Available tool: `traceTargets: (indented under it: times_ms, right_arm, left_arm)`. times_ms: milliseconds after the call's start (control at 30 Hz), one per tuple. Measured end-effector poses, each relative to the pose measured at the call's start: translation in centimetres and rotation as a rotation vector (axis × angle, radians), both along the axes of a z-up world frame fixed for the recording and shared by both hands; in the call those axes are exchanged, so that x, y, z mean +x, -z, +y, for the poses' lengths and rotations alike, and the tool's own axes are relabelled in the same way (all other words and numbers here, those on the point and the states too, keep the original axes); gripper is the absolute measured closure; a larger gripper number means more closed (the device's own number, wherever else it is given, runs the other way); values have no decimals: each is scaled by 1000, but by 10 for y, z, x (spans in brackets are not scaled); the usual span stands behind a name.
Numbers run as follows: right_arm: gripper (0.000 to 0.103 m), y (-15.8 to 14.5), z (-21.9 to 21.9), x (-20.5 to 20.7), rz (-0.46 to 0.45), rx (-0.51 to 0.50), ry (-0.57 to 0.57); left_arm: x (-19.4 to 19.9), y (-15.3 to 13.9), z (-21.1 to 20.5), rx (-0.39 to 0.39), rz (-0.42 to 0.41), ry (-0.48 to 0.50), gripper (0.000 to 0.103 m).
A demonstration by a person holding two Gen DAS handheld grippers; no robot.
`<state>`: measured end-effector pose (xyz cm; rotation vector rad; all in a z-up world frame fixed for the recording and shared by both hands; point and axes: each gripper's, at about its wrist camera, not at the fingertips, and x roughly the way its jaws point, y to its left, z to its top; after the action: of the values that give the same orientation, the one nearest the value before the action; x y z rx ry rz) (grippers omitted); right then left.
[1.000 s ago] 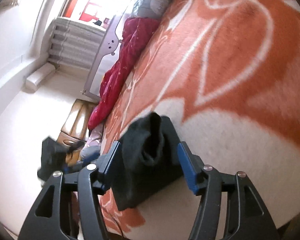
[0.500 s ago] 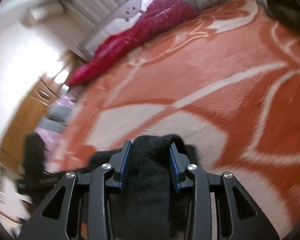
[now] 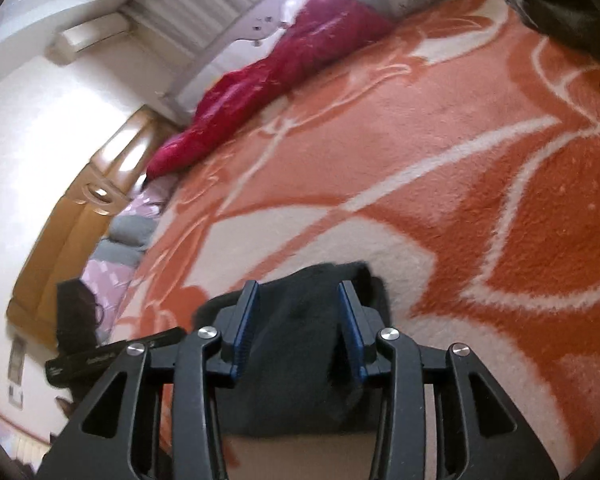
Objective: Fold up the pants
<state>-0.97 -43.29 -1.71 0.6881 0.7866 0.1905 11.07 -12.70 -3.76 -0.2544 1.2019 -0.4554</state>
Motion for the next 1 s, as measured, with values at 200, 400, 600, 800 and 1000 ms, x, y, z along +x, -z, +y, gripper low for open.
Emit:
traceTargets:
  times_ms: [200,400,600,800,1000]
  right_arm:
    - [60,15,6,-23,49,-37,7]
    - [61,62,4,-30,159,-117,54]
    - [60,30,-7,-31,109,-48,65]
    - [60,-13,15,-25,-71,-50,11]
    - [60,32,32,0,55,-46,-20]
  left_arm:
    - [-28,11,-4,49,-3,35,27]
    - [-32,49,-11,37,95,38,21]
    - [-39,14,0,23,18,28,24]
    - [-37,-5,-25,86,-90,19,23]
    - [-33,22,-38,177,-72,36,21]
